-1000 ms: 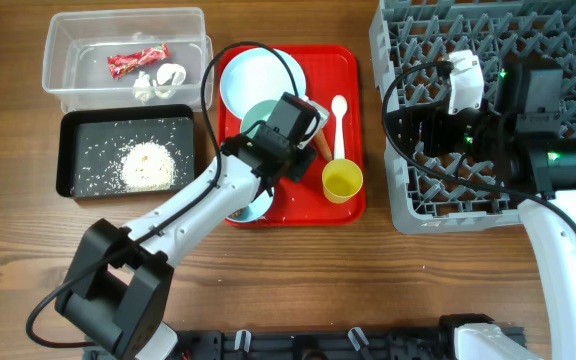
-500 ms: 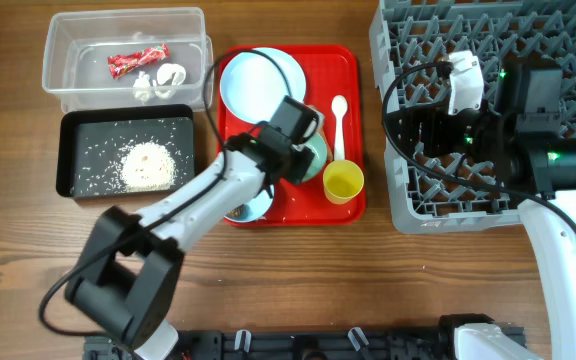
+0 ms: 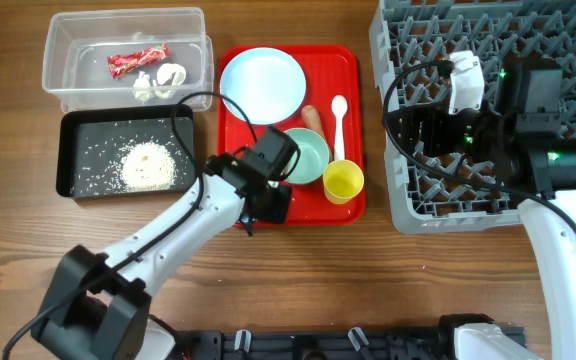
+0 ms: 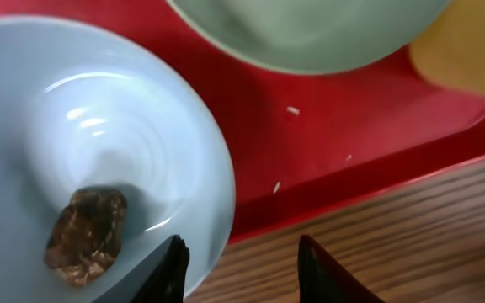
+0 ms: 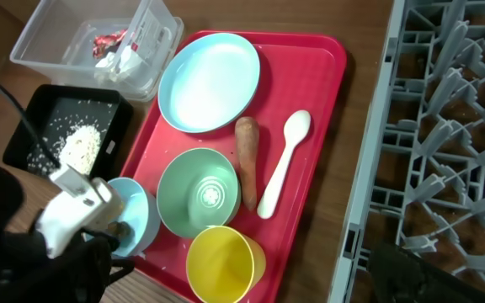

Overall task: Sort waste into correct bins and load items into the dishwasher rack
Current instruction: 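Return the empty green bowl to the red tray and release it, then grasp the blue bowl and tip its food scraps onto the black tray, then set the emptied blue bowl back on the red tray, then grasp the yellow cup with the left gripper and lift it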

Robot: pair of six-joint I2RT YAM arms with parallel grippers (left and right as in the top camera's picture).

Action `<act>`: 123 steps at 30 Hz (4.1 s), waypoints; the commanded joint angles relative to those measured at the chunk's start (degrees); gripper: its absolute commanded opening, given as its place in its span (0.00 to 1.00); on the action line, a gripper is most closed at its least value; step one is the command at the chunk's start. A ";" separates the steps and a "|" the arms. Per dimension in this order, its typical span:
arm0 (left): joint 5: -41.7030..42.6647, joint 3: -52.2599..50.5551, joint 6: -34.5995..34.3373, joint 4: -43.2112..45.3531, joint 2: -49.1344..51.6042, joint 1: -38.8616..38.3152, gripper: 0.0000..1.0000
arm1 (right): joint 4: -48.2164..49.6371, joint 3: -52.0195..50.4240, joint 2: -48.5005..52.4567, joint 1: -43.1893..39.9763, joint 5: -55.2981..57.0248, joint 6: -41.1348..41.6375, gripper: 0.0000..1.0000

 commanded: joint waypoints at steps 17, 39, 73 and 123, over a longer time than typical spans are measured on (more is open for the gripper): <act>-3.41 1.81 -0.52 0.92 -2.38 1.66 0.04 | 0.57 0.31 0.63 0.20 -1.11 0.81 1.00; 88.04 6.54 7.98 13.14 18.71 70.64 0.04 | 0.52 0.31 0.63 0.20 -0.90 0.59 1.00; 5.07 6.14 6.84 -2.32 9.05 3.56 0.09 | 0.13 0.31 0.63 0.20 -0.92 0.74 1.00; 36.61 19.39 1.86 5.31 7.04 13.90 0.04 | 2.64 -0.07 0.63 0.20 -7.41 0.79 1.00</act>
